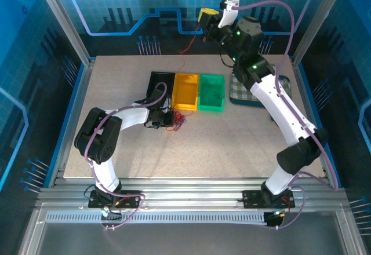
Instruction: Untangle the cables
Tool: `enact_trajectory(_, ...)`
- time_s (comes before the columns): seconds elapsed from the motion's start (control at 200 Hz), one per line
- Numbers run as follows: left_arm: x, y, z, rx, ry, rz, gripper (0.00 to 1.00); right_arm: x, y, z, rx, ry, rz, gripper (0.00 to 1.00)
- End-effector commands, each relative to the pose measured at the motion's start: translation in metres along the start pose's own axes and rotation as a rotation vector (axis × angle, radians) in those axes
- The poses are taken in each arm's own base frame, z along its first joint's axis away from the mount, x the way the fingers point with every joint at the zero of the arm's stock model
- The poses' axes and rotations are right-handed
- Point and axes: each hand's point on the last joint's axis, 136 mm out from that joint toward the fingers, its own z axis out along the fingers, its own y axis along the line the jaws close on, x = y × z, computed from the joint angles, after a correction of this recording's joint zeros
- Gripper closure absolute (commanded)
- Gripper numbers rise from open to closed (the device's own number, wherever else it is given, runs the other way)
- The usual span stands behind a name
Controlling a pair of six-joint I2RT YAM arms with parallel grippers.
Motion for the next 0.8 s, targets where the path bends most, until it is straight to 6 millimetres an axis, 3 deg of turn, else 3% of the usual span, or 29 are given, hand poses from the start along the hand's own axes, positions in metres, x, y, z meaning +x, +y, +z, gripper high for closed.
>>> enact_trajectory(0.0, 0.015, 0.012, 0.011, -0.040, 0.065, -0.010, 1.00, 0.009, 0.001, 0.001, 0.017, 0.001, 0.025, 1.00)
enact_trajectory(0.4, 0.012, 0.011, 0.009, -0.043, 0.057, -0.003, 1.00, 0.103, -0.034, 0.047, 0.066, 0.233, 0.028, 1.00)
enact_trajectory(0.796, 0.013, 0.013, 0.007, -0.048, 0.052, -0.001, 1.00, 0.207, -0.081, 0.044, 0.243, 0.487, 0.004, 1.00)
